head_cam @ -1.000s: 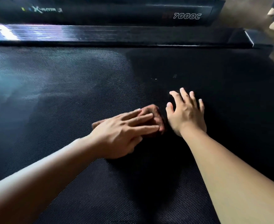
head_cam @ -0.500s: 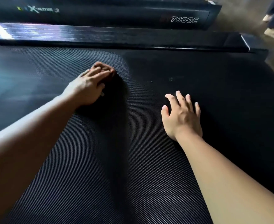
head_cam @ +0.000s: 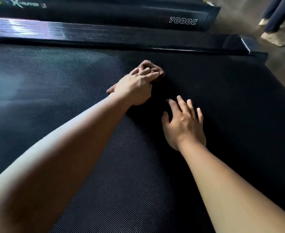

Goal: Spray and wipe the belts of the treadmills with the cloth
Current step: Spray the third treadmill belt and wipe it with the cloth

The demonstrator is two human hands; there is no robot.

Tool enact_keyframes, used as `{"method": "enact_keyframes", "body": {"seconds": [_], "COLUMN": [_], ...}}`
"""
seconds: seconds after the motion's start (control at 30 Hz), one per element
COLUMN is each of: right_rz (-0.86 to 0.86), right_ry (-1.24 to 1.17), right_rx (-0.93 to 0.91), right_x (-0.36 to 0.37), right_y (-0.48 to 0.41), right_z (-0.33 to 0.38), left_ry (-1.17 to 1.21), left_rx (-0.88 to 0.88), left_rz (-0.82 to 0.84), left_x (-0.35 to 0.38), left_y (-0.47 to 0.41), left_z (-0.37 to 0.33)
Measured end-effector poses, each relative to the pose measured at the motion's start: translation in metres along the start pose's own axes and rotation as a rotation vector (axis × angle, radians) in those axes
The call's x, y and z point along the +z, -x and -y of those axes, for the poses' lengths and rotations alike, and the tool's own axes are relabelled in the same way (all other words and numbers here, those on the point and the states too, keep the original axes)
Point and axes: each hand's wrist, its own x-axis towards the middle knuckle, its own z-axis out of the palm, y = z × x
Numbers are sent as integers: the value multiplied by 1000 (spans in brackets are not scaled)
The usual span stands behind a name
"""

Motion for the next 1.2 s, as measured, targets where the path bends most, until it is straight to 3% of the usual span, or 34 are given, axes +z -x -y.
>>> {"method": "enact_keyframes", "body": {"seconds": [0.13,0.4,0.53,0.73,0.87,1.03,1.2], "right_rz": [-15,-42,-61,-43,-17,-10,-28], "right_ry": [-21,-23,-18,-29,-44,-40,-38], "right_rx": [1,-9,-15,-12,-8,-2,-4], "right_x": [2,4,4,3,2,0,1], "right_y": [1,1,1,2,1,0,1], "right_z": [0,0,0,0,1,0,0], "left_ry": [-16,-45,23,56,117,71,22], "left_rx": [60,-398,-556,-425,-202,-7,-48], "left_rz": [-42,-45,18,-19,58,30,-31], "left_x": [-9,-33,-32,-16,1,7,-14], "left_y": [57,49,7,-47,-61,-18,47], "left_z": [16,138,146,93,46,19,58]}}
